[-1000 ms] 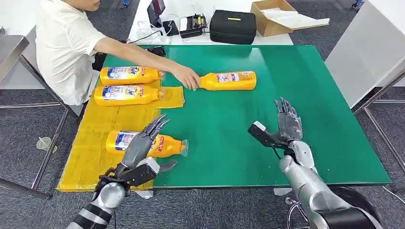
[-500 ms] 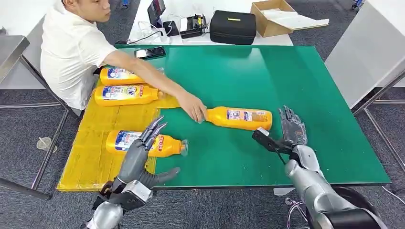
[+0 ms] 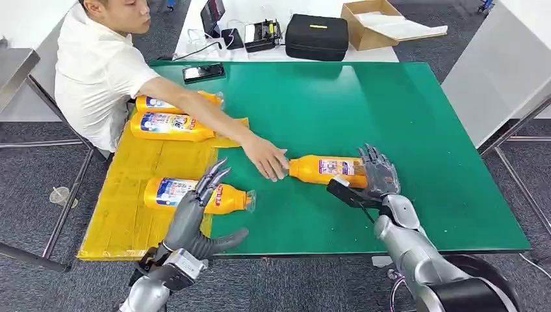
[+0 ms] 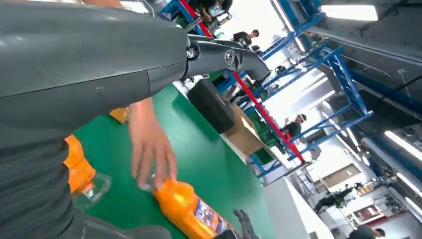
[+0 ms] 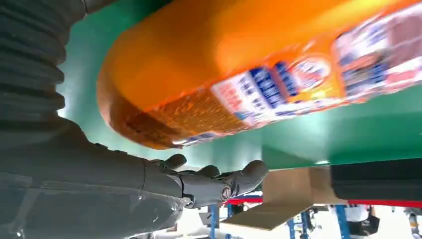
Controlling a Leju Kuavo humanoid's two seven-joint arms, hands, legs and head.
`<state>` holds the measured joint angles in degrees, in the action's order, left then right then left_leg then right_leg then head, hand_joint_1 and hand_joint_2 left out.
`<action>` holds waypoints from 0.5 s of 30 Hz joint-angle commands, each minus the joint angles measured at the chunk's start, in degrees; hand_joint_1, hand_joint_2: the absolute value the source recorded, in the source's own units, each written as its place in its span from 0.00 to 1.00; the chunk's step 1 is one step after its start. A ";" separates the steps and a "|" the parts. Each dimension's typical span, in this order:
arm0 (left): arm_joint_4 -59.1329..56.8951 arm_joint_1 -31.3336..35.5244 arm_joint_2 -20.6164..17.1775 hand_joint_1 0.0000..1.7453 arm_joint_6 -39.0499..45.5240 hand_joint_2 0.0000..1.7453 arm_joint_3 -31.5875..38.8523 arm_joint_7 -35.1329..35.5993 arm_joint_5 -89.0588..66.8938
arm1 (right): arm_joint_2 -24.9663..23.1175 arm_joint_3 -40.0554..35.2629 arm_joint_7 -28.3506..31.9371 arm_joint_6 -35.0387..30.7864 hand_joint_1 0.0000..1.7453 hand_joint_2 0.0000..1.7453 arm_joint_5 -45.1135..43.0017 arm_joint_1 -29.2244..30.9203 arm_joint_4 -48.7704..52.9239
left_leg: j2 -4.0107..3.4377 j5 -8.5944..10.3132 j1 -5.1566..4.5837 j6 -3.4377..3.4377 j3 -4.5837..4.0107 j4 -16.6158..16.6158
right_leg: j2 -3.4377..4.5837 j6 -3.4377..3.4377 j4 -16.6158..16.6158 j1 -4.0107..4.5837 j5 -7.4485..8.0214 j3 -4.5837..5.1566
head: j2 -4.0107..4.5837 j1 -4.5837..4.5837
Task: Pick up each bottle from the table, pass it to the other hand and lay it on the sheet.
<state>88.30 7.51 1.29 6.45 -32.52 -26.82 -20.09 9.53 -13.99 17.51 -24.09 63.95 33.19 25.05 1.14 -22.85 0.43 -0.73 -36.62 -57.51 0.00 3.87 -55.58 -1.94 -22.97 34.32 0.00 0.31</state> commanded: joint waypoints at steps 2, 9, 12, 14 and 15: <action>-3.88 2.16 0.42 0.00 -0.55 1.00 -1.30 -0.01 1.05 | -3.22 -3.39 0.64 3.43 0.00 1.00 0.74 3.94 -4.74 | -0.19 -0.16 0.05 0.03 0.29 -0.06 | 0.08 -0.26 -0.02 0.10 -0.11 -0.26 | 0.00 0.00; -3.99 2.03 -0.15 0.00 -0.35 1.00 -1.15 -0.32 2.07 | -0.83 -3.73 -7.54 20.27 1.00 1.00 0.12 6.28 -8.15 | -0.08 -0.10 0.03 0.01 0.21 -0.03 | 0.01 -0.18 0.01 0.06 -0.08 -0.21 | 0.00 0.00; -4.24 2.16 -0.16 0.00 -0.29 1.00 -1.18 -0.26 2.55 | -0.25 -4.30 -11.62 24.92 1.00 1.00 0.76 6.65 -8.90 | -0.09 -0.16 0.05 0.01 0.35 -0.07 | -0.02 -0.26 0.01 0.10 -0.13 -0.35 | 0.00 0.00; -5.05 2.48 0.21 0.00 -0.24 1.00 -1.15 -0.23 2.62 | -0.50 -4.41 -16.11 28.72 1.00 1.00 1.45 7.06 -9.84 | 0.12 -0.03 0.07 0.01 0.45 0.03 | -0.18 -0.15 0.13 0.08 -0.08 -0.39 | 0.00 0.00; -5.09 2.53 0.31 0.00 -0.24 1.00 -1.19 -0.23 2.62 | -0.66 -4.40 -16.23 28.76 1.00 1.00 1.45 7.03 -9.84 | 0.12 -0.06 0.10 0.01 0.59 0.01 | -0.20 -0.22 0.16 0.12 -0.10 -0.51 | 0.00 -0.02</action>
<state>87.54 7.78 1.90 6.23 -32.68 -27.08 -17.90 8.61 -16.17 7.64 -2.28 64.65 38.89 22.40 1.21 -22.88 0.45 -0.73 -36.24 -57.51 -0.02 3.93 -55.53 -1.94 -23.08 34.10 0.00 0.28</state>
